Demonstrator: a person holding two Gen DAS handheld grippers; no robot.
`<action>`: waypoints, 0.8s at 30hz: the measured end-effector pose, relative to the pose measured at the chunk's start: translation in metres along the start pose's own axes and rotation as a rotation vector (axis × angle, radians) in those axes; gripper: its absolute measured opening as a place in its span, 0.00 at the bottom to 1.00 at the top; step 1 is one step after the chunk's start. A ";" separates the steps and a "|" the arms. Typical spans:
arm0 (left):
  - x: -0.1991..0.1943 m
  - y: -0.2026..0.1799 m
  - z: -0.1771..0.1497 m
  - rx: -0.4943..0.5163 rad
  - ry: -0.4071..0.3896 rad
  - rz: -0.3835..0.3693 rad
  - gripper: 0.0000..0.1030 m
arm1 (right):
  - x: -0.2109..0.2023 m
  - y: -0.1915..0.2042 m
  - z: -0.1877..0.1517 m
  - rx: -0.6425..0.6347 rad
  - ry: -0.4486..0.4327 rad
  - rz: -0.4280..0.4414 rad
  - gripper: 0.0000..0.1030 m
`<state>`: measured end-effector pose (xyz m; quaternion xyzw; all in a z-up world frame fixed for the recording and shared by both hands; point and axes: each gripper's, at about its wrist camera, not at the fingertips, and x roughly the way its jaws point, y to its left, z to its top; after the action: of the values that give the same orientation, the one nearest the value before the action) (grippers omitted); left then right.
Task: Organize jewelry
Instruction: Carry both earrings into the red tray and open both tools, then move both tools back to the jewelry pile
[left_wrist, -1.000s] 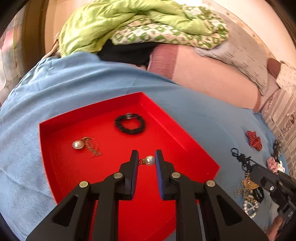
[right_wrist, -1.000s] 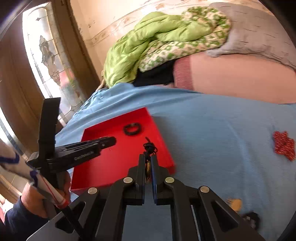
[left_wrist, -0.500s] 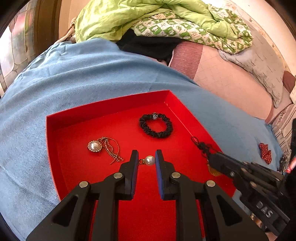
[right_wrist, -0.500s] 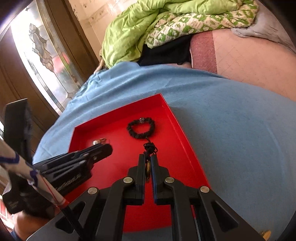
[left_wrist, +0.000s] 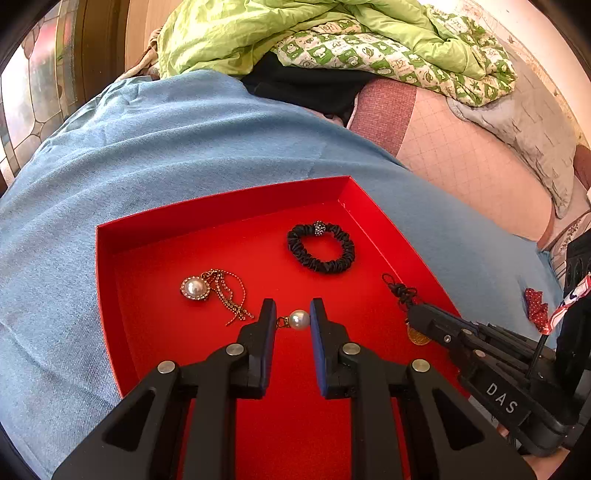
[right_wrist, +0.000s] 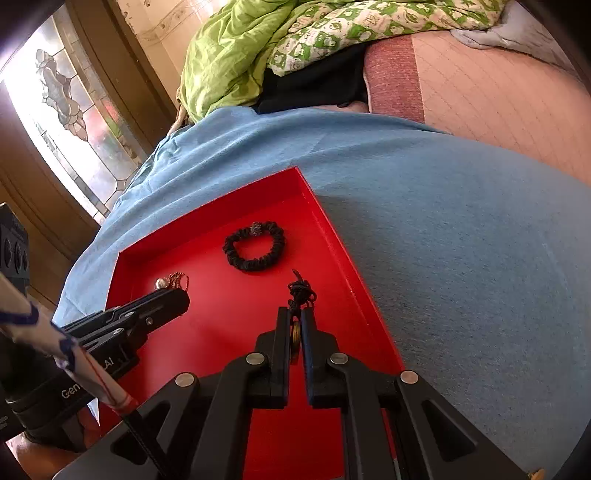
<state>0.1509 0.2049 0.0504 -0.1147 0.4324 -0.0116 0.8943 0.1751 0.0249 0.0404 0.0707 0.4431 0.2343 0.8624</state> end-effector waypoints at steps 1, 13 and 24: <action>0.000 0.000 0.000 0.000 -0.001 0.001 0.17 | -0.001 0.000 0.000 0.001 0.000 0.001 0.07; -0.004 0.001 -0.002 -0.008 -0.016 0.020 0.48 | -0.021 -0.003 -0.001 0.025 -0.029 0.021 0.18; 0.007 -0.013 -0.011 0.047 0.070 0.077 0.49 | -0.100 -0.009 -0.029 0.025 -0.116 0.025 0.18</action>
<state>0.1478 0.1894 0.0406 -0.0767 0.4673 0.0087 0.8807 0.1052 -0.0323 0.0927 0.1005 0.3943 0.2351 0.8827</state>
